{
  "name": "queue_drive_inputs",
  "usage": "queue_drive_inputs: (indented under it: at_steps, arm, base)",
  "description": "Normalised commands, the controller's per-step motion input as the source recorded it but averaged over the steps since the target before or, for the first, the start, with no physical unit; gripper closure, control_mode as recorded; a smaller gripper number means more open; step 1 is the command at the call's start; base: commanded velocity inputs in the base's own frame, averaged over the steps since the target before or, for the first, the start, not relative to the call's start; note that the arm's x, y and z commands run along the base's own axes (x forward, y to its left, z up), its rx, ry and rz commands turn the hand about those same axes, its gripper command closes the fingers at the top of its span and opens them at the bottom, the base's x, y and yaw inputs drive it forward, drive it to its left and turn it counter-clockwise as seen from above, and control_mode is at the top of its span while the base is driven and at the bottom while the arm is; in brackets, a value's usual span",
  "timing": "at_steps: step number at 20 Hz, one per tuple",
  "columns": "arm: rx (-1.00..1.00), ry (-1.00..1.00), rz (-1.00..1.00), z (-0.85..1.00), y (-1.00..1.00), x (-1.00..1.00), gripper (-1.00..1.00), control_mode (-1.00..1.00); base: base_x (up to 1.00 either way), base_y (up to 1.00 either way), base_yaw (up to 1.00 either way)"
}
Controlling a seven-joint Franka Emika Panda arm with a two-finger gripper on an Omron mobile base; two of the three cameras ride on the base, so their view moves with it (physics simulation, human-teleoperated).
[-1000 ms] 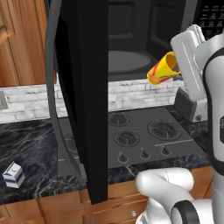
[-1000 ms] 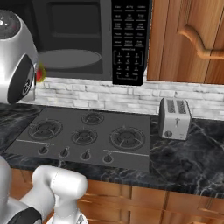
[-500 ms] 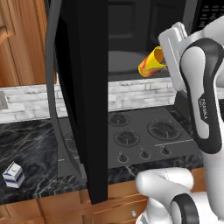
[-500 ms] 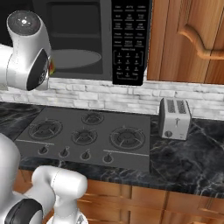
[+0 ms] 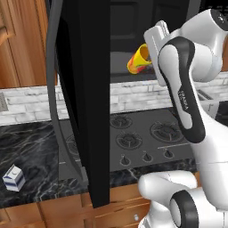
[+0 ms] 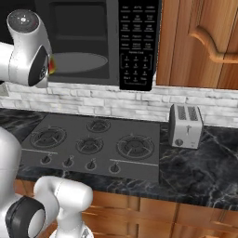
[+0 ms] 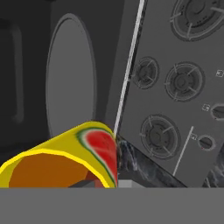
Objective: Place the microwavable item in the microwave. Then, close the microwave door and press the start button.
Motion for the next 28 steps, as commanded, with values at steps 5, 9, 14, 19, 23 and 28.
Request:
queue_drive_inputs:
  at_steps: [5,9,14,19,23,28]
  arm:
    - [0.0,0.0,-0.04,0.0,0.12,0.42,1.0,-1.0]
    - [0.0,0.08,-0.06,0.0,0.0,0.39,1.0,-1.0]
    - [0.0,0.13,-0.05,0.0,0.0,0.43,1.0,-1.0]
    - [-0.04,0.14,-0.02,-0.07,0.09,0.54,1.0,-1.0]
    - [-0.04,0.02,-0.01,-0.1,0.16,0.56,1.0,-1.0]
    - [-0.05,0.0,0.0,-0.16,0.08,0.46,1.0,-1.0]
  base:
    - [0.0,0.0,0.0]
    - [0.0,0.0,0.0]
    - [0.0,0.0,0.0]
    - [0.0,0.0,0.0]
    - [0.0,0.0,0.0]
    - [0.0,0.0,0.0]
